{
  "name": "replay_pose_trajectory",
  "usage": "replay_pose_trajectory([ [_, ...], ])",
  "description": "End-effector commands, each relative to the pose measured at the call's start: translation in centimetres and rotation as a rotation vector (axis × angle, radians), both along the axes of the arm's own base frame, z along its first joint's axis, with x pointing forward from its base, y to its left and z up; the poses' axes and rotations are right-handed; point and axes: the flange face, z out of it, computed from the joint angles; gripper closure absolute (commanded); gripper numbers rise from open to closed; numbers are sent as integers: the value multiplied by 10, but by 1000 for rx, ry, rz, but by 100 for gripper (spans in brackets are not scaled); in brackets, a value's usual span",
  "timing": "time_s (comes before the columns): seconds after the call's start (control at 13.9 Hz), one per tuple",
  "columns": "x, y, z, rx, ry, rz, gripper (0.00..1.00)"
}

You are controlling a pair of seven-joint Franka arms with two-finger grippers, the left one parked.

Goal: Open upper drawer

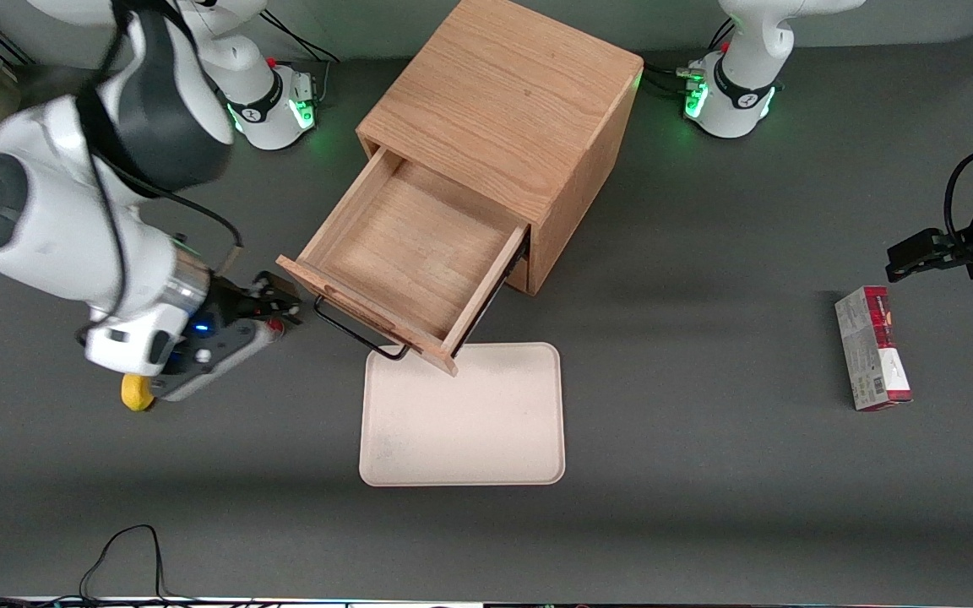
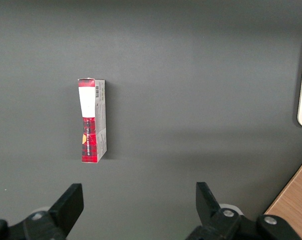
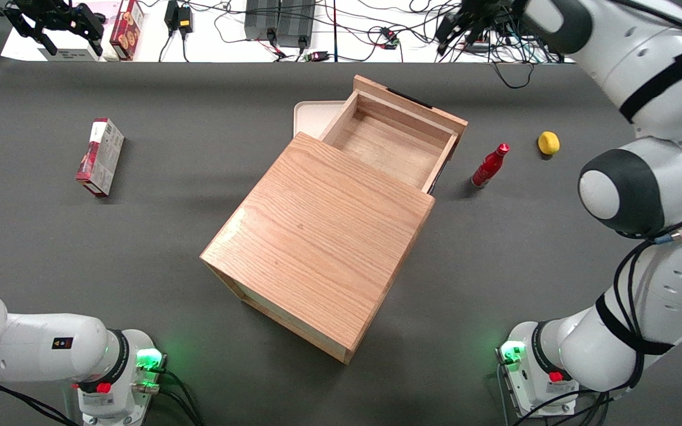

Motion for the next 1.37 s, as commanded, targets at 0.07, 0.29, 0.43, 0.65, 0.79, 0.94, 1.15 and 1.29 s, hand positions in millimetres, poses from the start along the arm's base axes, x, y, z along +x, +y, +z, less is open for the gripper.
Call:
replay_pose_trajectory([
  [0.07,-14,-58,28,-55,62,-220,0],
  [0.29,-19,-93,43,-81,56,-275,0],
  [0.43,-25,-134,49,-83,56,-344,0],
  [0.65,-39,-178,52,-47,63,-431,0],
  [0.79,-52,-198,53,-41,47,-451,0],
  [0.94,-66,-212,53,-57,-5,-467,0],
  [1.15,-74,-222,48,-53,-34,-484,0],
  [1.29,-71,-223,46,-68,-33,-484,0],
])
